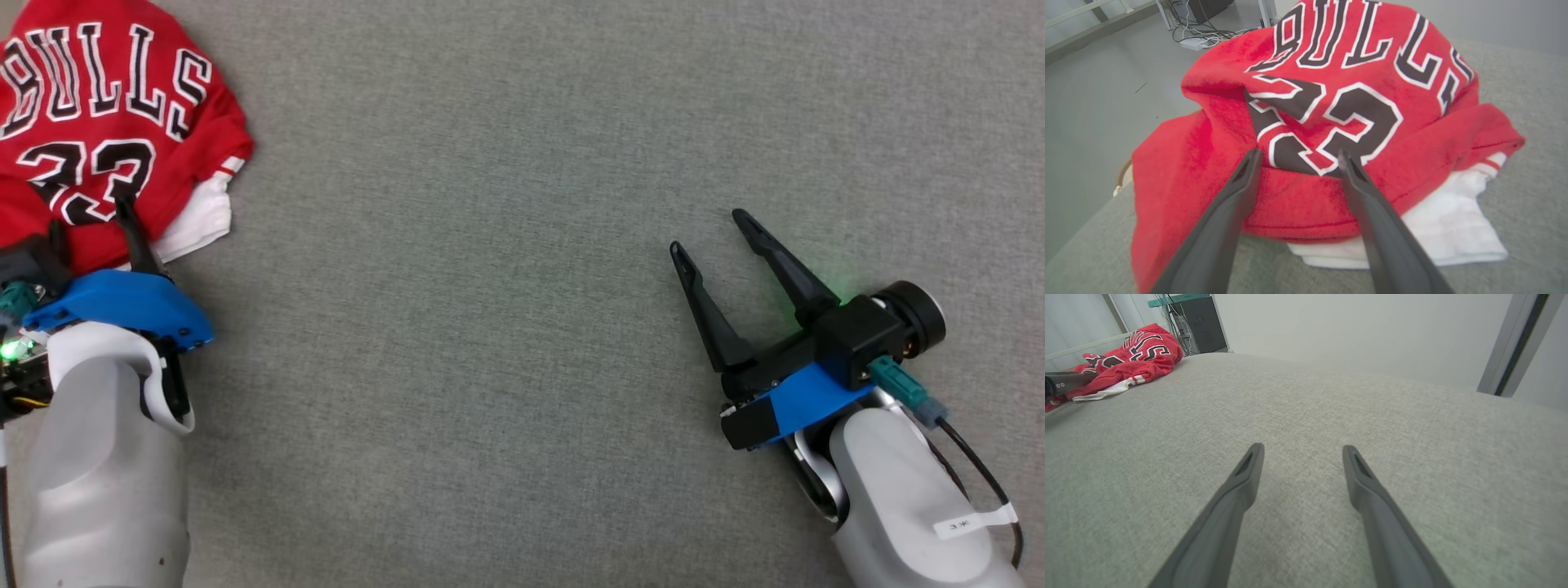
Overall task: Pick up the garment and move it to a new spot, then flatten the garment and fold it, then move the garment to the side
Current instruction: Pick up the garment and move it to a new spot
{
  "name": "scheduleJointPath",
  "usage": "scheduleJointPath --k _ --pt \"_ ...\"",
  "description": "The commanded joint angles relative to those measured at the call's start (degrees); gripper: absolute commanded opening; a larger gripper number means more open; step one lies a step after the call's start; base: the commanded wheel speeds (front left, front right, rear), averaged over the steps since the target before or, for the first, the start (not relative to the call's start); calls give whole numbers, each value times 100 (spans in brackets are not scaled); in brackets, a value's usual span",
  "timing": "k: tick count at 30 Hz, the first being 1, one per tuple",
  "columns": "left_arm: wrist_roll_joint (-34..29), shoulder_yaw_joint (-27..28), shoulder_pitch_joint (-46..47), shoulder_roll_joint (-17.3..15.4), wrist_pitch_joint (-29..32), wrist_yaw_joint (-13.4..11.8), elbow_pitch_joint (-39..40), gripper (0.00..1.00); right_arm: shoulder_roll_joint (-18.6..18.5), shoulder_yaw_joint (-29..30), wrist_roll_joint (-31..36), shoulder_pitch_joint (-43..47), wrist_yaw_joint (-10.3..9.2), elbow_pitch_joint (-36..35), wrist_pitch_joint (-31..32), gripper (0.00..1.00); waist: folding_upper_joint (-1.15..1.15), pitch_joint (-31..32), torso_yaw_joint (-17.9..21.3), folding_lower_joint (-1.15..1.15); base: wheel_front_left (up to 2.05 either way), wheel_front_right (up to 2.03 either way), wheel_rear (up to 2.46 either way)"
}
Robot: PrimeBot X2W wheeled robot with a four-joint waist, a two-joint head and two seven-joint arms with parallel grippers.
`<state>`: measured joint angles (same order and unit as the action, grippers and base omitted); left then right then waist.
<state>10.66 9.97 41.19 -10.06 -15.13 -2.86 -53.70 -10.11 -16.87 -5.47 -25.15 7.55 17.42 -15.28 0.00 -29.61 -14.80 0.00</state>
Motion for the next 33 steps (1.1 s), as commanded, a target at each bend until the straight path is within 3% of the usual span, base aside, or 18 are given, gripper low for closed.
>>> scheduleJointPath --k 1,4,6,7,13,20,33 --pt "31 -39 156 37 48 11 -253 100 -160 65 -16 69 -12 158 25 100 0 -27 54 0 0 0 0" --pt "74 -48 399 24 145 41 -675 100 -170 107 -44 70 -12 139 27 100 0 -67 127 0 0 0 0" --pt "109 -68 471 52 138 90 -884 37 -176 142 -48 85 -12 138 27 100 0 -70 154 0 0 0 0" --pt "118 -85 495 62 123 108 -960 0 -170 156 -55 96 -12 145 27 100 0 -61 164 0 0 0 0" --pt "30 -256 724 12 -6 409 -781 0 20 274 -70 167 -10 199 18 100 0 235 171 0 0 0 0" --pt "-368 -588 623 -6 -10 583 592 0 320 403 -138 251 -6 317 14 100 0 776 303 0 0 0 0" --pt "-580 -1585 450 454 -12 954 1861 0 687 618 -273 493 -6 531 13 100 0 1504 1504 0 0 0 0"
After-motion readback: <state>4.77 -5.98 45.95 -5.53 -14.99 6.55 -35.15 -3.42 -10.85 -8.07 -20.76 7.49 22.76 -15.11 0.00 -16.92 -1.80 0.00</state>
